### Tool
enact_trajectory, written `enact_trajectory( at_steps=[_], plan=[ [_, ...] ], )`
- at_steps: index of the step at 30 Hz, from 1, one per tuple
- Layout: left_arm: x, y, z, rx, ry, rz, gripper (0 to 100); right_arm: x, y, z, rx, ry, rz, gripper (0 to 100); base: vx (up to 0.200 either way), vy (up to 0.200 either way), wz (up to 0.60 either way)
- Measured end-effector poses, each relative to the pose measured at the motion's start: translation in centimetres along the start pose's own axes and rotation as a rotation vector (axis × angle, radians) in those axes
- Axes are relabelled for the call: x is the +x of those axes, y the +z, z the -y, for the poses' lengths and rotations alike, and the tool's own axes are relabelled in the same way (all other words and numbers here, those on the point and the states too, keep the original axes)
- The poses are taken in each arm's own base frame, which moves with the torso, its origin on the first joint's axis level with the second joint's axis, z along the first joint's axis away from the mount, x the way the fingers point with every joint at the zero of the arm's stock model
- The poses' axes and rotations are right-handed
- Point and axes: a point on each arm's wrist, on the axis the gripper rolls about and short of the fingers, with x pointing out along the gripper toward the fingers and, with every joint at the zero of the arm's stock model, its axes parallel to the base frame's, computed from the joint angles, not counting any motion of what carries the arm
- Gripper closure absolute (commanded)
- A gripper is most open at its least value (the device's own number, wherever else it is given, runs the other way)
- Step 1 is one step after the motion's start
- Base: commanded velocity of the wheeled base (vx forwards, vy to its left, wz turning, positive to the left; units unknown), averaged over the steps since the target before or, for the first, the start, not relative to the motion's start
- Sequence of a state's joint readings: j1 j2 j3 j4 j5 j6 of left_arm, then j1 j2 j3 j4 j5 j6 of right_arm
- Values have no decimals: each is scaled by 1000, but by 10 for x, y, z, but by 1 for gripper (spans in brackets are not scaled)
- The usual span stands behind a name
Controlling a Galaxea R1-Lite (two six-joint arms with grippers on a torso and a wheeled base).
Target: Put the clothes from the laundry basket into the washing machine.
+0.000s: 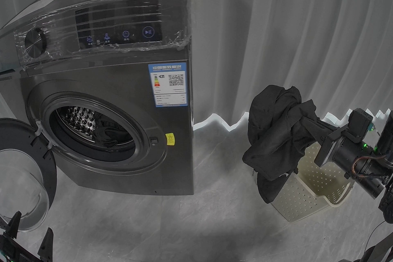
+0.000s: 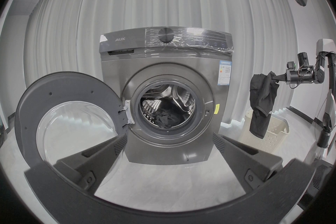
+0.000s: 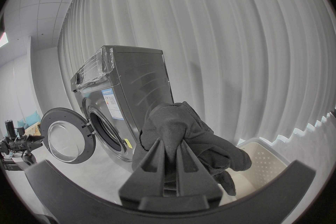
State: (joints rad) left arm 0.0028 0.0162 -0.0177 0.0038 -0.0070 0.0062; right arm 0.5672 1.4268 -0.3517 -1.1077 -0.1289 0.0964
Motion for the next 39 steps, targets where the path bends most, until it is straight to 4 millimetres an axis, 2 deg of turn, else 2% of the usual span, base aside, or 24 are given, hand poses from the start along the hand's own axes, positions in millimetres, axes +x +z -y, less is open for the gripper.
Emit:
enact_trajectory(
  at_steps=[3,21,27,39],
  plan=[
    [0,0,0,0,1,-1,0,0,0,-1,0,8,1,100,0,0,0],
    [0,0,0,-1,1,-1,0,0,-3,-2,3,13,-10,100,-200,0,0],
    [0,0,0,0,1,-1,0,0,-5,-4,4,22,-15,100,0,0,0],
    [0,0,0,-9,-7,-2,0,1,-6,-4,3,29,-20,100,0,200,0]
  ],
)
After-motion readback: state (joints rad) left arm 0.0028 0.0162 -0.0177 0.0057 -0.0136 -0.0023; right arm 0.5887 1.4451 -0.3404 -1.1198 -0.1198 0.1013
